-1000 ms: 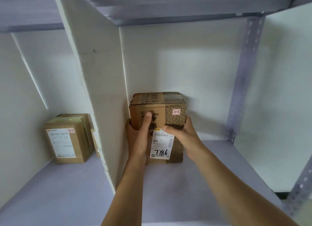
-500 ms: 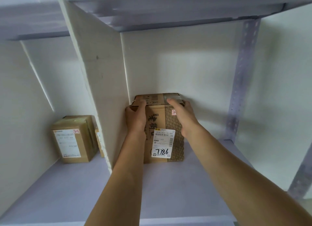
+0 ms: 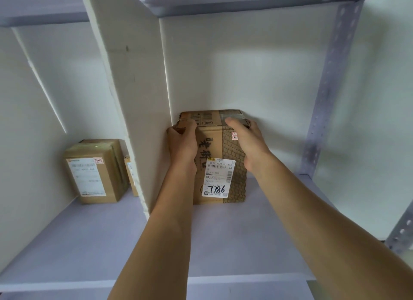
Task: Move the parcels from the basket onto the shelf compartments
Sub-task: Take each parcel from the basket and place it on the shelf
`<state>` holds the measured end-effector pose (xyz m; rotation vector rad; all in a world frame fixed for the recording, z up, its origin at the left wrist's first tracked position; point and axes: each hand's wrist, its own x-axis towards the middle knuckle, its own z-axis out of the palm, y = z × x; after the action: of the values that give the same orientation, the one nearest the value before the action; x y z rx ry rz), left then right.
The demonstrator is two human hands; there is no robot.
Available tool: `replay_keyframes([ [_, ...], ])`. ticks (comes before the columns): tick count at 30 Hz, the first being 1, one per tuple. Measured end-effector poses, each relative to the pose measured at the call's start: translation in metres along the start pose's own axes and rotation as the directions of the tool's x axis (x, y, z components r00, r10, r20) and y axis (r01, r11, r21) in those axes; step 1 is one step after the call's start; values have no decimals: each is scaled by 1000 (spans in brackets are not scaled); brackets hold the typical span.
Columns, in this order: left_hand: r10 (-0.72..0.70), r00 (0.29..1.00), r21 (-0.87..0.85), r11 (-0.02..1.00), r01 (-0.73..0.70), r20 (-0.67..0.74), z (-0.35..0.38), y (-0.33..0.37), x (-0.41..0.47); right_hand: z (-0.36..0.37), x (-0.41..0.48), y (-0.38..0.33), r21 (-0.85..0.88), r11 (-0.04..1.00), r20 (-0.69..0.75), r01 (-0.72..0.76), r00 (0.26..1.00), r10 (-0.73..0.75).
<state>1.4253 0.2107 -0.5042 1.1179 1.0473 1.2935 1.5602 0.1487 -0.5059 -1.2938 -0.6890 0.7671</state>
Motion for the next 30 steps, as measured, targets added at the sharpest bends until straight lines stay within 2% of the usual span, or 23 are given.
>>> replay_keyframes([
  [6,-43,999,50,998,42,7,-4,9,-9,2,-8,-5,61,995,22,-78,997,76],
  [9,-53,999,100,994,53,3,-7,22,-21,-17,25,15,98,987,26,-124,992,122],
  [14,-130,991,233,964,126,3,-11,67,-57,-5,-51,-70,3,977,-60,-215,975,215],
  [17,-176,983,252,955,157,57,-15,108,-96,-8,-84,-97,38,976,-129,-214,968,217],
  [20,-203,973,249,953,171,112,-18,143,-140,-8,-124,-130,74,962,-108,-264,957,271],
  [23,-291,944,243,938,249,157,-26,182,-185,-4,-170,-171,41,937,-99,-347,932,349],
  [30,-349,931,259,914,312,110,-71,297,-265,20,-251,-252,6,913,51,-409,912,408],
])
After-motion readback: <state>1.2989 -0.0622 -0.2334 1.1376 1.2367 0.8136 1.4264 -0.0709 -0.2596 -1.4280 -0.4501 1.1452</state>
